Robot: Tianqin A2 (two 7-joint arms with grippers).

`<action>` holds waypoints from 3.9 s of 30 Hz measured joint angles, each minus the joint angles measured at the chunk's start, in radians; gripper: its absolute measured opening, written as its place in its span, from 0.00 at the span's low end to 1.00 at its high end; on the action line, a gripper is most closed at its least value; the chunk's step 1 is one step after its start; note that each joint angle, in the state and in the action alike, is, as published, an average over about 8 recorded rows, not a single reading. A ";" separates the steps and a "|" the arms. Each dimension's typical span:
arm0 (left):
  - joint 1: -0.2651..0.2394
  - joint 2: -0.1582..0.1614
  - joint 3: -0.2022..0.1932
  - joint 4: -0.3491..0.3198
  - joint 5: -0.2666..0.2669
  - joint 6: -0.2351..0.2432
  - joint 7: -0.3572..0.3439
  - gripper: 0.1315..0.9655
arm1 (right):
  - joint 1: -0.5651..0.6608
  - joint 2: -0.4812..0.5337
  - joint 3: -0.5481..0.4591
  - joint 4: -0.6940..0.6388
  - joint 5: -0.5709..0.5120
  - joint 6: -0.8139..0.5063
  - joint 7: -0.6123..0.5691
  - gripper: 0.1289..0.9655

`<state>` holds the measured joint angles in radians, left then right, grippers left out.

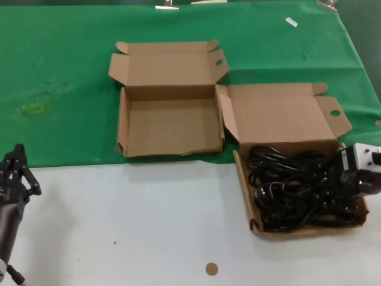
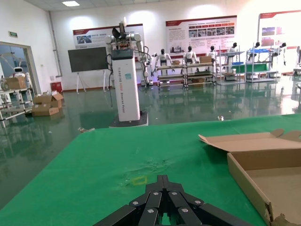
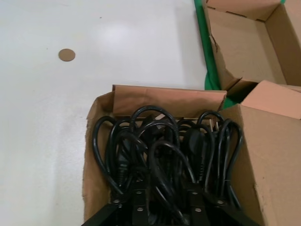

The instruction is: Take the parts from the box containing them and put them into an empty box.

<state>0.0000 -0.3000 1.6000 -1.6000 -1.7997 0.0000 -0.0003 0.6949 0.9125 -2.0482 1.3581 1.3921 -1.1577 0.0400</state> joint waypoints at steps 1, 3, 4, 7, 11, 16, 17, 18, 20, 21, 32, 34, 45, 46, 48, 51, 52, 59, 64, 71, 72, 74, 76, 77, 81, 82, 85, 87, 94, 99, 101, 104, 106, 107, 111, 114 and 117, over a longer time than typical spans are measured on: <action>0.000 0.000 0.000 0.000 0.000 0.000 0.000 0.01 | -0.001 0.001 0.001 0.003 -0.001 -0.004 0.002 0.27; 0.000 0.000 0.000 0.000 0.000 0.000 0.000 0.01 | -0.003 0.005 0.003 0.009 -0.002 -0.011 0.007 0.23; 0.000 0.000 0.000 0.000 0.000 0.000 0.000 0.01 | -0.003 0.006 0.004 0.012 -0.003 -0.014 0.010 0.21; 0.000 0.000 0.000 0.000 0.000 0.000 0.000 0.01 | -0.004 0.013 0.008 0.026 -0.004 -0.026 0.019 0.15; 0.000 0.000 0.000 0.000 0.000 0.000 0.000 0.01 | -0.003 0.024 0.014 0.050 -0.007 -0.043 0.032 0.10; 0.000 0.000 0.000 0.000 0.000 0.000 0.000 0.01 | 0.004 0.037 0.020 0.083 -0.009 -0.067 0.049 0.06; 0.000 0.000 0.000 0.000 0.000 0.000 0.000 0.01 | 0.007 0.039 0.021 0.089 -0.009 -0.072 0.052 0.05; 0.000 0.000 0.000 0.000 0.000 0.000 0.000 0.01 | 0.010 0.042 0.023 0.096 -0.009 -0.078 0.055 0.04; 0.000 0.000 0.000 0.000 0.000 0.000 0.000 0.01 | 0.019 0.045 0.025 0.107 -0.009 -0.089 0.062 0.04; 0.000 0.000 0.000 0.000 0.000 0.000 0.000 0.01 | 0.025 0.047 0.027 0.112 -0.009 -0.095 0.065 0.04; 0.000 0.000 0.000 0.000 0.000 0.000 0.000 0.01 | 0.137 0.022 0.027 0.115 -0.029 -0.153 0.079 0.04; 0.000 0.000 0.000 0.000 0.000 0.000 0.000 0.01 | 0.165 0.007 0.022 0.103 -0.038 -0.160 0.077 0.04; 0.000 0.000 0.000 0.000 0.000 0.000 0.000 0.01 | 0.325 -0.140 -0.037 -0.015 -0.109 -0.161 0.056 0.03; 0.000 0.000 0.000 0.000 0.000 0.000 0.000 0.01 | 0.340 -0.158 -0.045 -0.031 -0.117 -0.159 0.052 0.03; 0.000 0.000 0.000 0.000 0.000 0.000 0.000 0.01 | 0.369 -0.194 -0.060 -0.066 -0.131 -0.152 0.043 0.03; 0.000 0.000 0.000 0.000 0.000 0.000 0.000 0.01 | 0.408 -0.249 -0.082 -0.123 -0.151 -0.139 0.028 0.03; 0.000 0.000 0.000 0.000 0.000 0.000 0.000 0.01 | 0.420 -0.267 -0.089 -0.142 -0.157 -0.134 0.023 0.03; 0.000 0.000 0.000 0.000 0.000 0.000 0.000 0.01 | 0.496 -0.394 -0.135 -0.281 -0.193 -0.094 -0.013 0.03; 0.000 0.000 0.000 0.000 0.000 0.000 0.000 0.01 | 0.542 -0.477 -0.161 -0.375 -0.209 -0.068 -0.037 0.03; 0.000 0.000 0.000 0.000 0.000 0.000 0.000 0.01 | 0.598 -0.578 -0.188 -0.500 -0.222 -0.031 -0.069 0.03; 0.000 0.000 0.000 0.000 0.000 0.000 0.000 0.01 | 0.605 -0.591 -0.190 -0.516 -0.223 -0.026 -0.074 0.03; 0.000 0.000 0.000 0.000 0.000 0.000 0.000 0.01 | 0.618 -0.615 -0.195 -0.546 -0.224 -0.016 -0.082 0.03; 0.000 0.000 0.000 0.000 0.000 0.000 0.000 0.01 | 0.630 -0.637 -0.198 -0.576 -0.224 -0.008 -0.090 0.03; 0.000 0.000 0.000 0.000 0.000 0.000 0.000 0.01 | 0.637 -0.648 -0.200 -0.592 -0.224 -0.003 -0.095 0.03; 0.000 0.000 0.000 0.000 0.000 0.000 0.000 0.01 | 0.663 -0.692 -0.204 -0.658 -0.222 0.016 -0.114 0.03; 0.000 0.000 0.000 0.000 0.000 0.000 0.000 0.01 | 0.669 -0.702 -0.205 -0.675 -0.221 0.021 -0.119 0.03; 0.000 0.000 0.000 0.000 0.000 0.000 0.000 0.01 | 0.688 -0.734 -0.206 -0.729 -0.218 0.037 -0.136 0.03; 0.000 0.000 0.000 0.000 0.000 0.000 0.000 0.01 | 0.701 -0.754 -0.206 -0.767 -0.216 0.048 -0.149 0.03; 0.000 0.000 0.000 0.000 0.000 0.000 0.000 0.01 | 0.736 -0.806 -0.203 -0.890 -0.208 0.090 -0.197 0.04; 0.000 0.000 0.000 0.000 0.000 0.000 0.000 0.01 | 0.757 -0.831 -0.197 -0.965 -0.202 0.120 -0.230 0.04; 0.000 0.000 0.000 0.000 0.000 0.000 0.000 0.01 | 0.766 -0.841 -0.193 -0.997 -0.197 0.132 -0.247 0.04; 0.000 0.000 0.000 0.000 0.000 0.000 0.000 0.01 | 0.781 -0.857 -0.185 -1.043 -0.190 0.150 -0.274 0.05; 0.000 0.000 0.000 0.000 0.000 0.000 0.000 0.01 | 0.790 -0.867 -0.181 -1.069 -0.185 0.160 -0.289 0.07; 0.000 0.000 0.000 0.000 0.000 0.000 0.000 0.01 | 0.794 -0.871 -0.179 -1.081 -0.183 0.164 -0.296 0.09; 0.000 0.000 0.000 0.000 0.000 0.000 0.000 0.01 | 0.804 -0.880 -0.173 -1.108 -0.178 0.177 -0.314 0.13; 0.000 0.000 0.000 0.000 0.000 0.000 0.000 0.01 | 0.802 -0.875 -0.171 -1.097 -0.177 0.181 -0.310 0.17; 0.000 0.000 0.000 0.000 0.000 0.000 0.000 0.02 | 0.794 -0.865 -0.171 -1.073 -0.178 0.181 -0.298 0.23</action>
<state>0.0000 -0.3000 1.6000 -1.6000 -1.7997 0.0000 -0.0003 1.4892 0.0475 -2.2191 0.2851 1.2144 -0.9763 -0.2581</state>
